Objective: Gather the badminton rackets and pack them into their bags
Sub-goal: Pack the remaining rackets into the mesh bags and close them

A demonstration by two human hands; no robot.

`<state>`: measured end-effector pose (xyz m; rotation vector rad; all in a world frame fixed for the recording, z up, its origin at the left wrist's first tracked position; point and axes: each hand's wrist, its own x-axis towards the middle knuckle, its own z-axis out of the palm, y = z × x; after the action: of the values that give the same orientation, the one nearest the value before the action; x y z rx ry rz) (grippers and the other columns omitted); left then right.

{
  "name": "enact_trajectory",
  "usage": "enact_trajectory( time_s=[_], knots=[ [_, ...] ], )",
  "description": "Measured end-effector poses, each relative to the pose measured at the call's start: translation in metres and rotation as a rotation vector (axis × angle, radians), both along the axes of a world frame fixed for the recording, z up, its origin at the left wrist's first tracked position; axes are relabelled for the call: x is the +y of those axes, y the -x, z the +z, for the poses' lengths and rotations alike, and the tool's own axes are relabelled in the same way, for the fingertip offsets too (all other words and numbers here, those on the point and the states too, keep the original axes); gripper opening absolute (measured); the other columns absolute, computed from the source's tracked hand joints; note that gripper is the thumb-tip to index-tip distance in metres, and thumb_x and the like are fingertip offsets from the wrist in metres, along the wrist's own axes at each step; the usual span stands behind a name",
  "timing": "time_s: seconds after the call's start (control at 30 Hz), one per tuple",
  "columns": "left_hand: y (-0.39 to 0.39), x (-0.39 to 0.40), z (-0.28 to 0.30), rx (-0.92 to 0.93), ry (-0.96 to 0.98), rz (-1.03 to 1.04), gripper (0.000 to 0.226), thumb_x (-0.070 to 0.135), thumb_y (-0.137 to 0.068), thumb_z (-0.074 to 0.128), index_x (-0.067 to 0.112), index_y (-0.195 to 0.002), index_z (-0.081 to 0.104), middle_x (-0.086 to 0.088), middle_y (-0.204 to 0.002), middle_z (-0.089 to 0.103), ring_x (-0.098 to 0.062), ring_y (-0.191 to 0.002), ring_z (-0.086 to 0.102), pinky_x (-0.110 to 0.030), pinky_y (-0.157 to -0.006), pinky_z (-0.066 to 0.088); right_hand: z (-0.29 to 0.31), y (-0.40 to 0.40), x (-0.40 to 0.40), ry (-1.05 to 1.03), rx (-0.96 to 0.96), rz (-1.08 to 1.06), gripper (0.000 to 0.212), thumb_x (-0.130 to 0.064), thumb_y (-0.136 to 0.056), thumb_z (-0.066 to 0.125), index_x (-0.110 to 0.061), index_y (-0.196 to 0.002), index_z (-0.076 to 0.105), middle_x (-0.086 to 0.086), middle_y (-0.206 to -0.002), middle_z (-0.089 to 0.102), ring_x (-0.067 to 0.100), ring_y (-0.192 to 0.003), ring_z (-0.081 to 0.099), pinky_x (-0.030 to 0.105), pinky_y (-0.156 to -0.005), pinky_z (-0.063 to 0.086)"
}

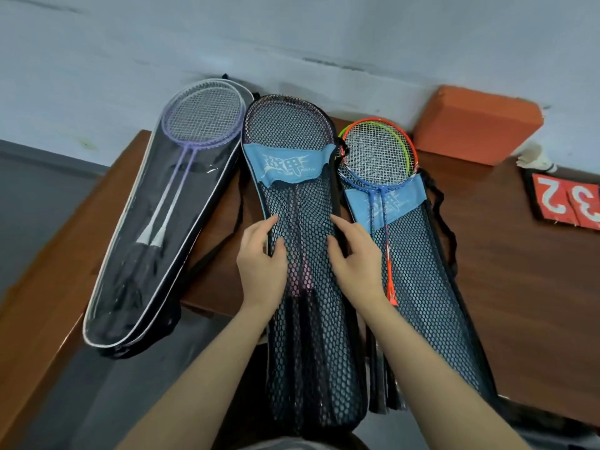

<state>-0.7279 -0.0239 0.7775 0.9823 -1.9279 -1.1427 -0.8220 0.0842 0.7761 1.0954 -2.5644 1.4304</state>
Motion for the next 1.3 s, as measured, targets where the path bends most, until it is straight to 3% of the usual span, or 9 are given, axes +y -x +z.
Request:
enact_trajectory(
  time_s=[0.13, 0.3, 0.43, 0.57, 0.73, 0.9, 1.07, 1.17, 1.3],
  knots=[
    [-0.010, -0.019, 0.027, 0.077, 0.152, -0.026, 0.033, -0.002, -0.085, 0.058, 0.008, -0.115, 0.062, -0.001, -0.110, 0.057, -0.004, -0.104, 0.052, -0.008, -0.094, 0.037, 0.017, -0.006, -0.019, 0.112, 0.025, -0.009, 0.027, -0.009, -0.089, 0.056, -0.006, -0.115, 0.062, 0.001, -0.094, 0.060, 0.003, -0.087, 0.053, 0.007, -0.078, 0.039],
    [-0.014, -0.073, 0.052, 0.009, 0.225, -0.046, 0.031, 0.001, -0.086, 0.057, 0.013, -0.115, 0.063, 0.003, -0.110, 0.056, -0.005, -0.103, 0.052, -0.011, -0.094, 0.038, 0.034, -0.011, -0.071, 0.167, 0.071, 0.010, 0.020, -0.007, -0.088, 0.057, -0.005, -0.105, 0.065, 0.001, -0.088, 0.058, 0.000, -0.081, 0.049, 0.010, -0.071, 0.038],
    [-0.016, -0.120, 0.062, 0.011, 0.190, -0.047, 0.028, 0.003, -0.086, 0.058, 0.016, -0.109, 0.066, 0.009, -0.106, 0.057, 0.003, -0.098, 0.050, -0.003, -0.087, 0.035, 0.047, -0.013, -0.121, 0.179, 0.090, 0.020, 0.020, -0.009, -0.088, 0.056, -0.006, -0.106, 0.065, 0.003, -0.090, 0.061, 0.003, -0.083, 0.052, 0.017, -0.072, 0.041],
    [-0.022, -0.169, 0.060, 0.000, 0.123, -0.044, 0.028, 0.005, -0.087, 0.057, 0.017, -0.111, 0.065, 0.009, -0.108, 0.056, -0.002, -0.104, 0.051, -0.012, -0.093, 0.035, 0.049, -0.021, -0.172, 0.173, 0.122, -0.001, 0.020, -0.009, -0.089, 0.056, -0.007, -0.107, 0.065, 0.002, -0.091, 0.061, 0.002, -0.082, 0.052, 0.014, -0.072, 0.041],
    [-0.041, -0.241, 0.047, -0.031, 0.124, -0.093, 0.030, 0.003, -0.087, 0.056, 0.015, -0.113, 0.064, 0.006, -0.109, 0.057, -0.001, -0.098, 0.050, 0.004, -0.082, 0.031, 0.036, -0.046, -0.234, 0.140, 0.071, -0.039, 0.020, -0.010, -0.091, 0.055, -0.007, -0.108, 0.065, 0.004, -0.089, 0.061, 0.006, -0.077, 0.052, 0.016, -0.066, 0.041],
    [-0.063, -0.303, 0.025, -0.089, 0.118, -0.111, 0.031, 0.002, -0.085, 0.058, 0.010, -0.115, 0.063, 0.002, -0.109, 0.057, -0.003, -0.098, 0.050, -0.008, -0.088, 0.035, 0.020, -0.074, -0.294, 0.053, 0.091, -0.052, 0.022, -0.013, -0.090, 0.054, -0.007, -0.109, 0.064, 0.004, -0.092, 0.061, 0.008, -0.082, 0.054, 0.019, -0.068, 0.041],
    [-0.071, -0.343, -0.015, -0.383, 0.006, -0.188, 0.040, 0.015, -0.086, 0.063, 0.010, -0.125, 0.057, -0.011, -0.110, 0.057, -0.021, -0.090, 0.052, -0.023, -0.079, 0.035, -0.007, -0.087, -0.315, -0.094, -0.138, -0.131, 0.024, -0.013, -0.090, 0.056, -0.013, -0.114, 0.062, -0.002, -0.102, 0.060, 0.006, -0.087, 0.052, 0.015, -0.072, 0.035],
    [-0.083, -0.351, -0.037, -0.397, -0.009, -0.228, 0.043, 0.017, -0.085, 0.064, 0.008, -0.126, 0.055, -0.014, -0.104, 0.055, -0.014, -0.077, 0.046, -0.017, -0.069, 0.030, -0.037, -0.086, -0.304, -0.156, -0.328, -0.239, 0.023, -0.017, -0.090, 0.057, -0.020, -0.112, 0.061, -0.002, -0.107, 0.061, 0.010, -0.090, 0.056, 0.021, -0.076, 0.042],
    [-0.090, -0.347, -0.056, -0.399, -0.018, -0.290, 0.043, 0.015, -0.087, 0.062, 0.006, -0.128, 0.051, -0.012, -0.113, 0.050, -0.011, -0.079, 0.045, -0.009, -0.074, 0.028, -0.063, -0.087, -0.292, -0.296, -0.433, -0.272, 0.022, -0.030, -0.088, 0.060, -0.028, -0.111, 0.061, 0.000, -0.107, 0.061, 0.017, -0.089, 0.060, 0.037, -0.079, 0.052]
  ],
)
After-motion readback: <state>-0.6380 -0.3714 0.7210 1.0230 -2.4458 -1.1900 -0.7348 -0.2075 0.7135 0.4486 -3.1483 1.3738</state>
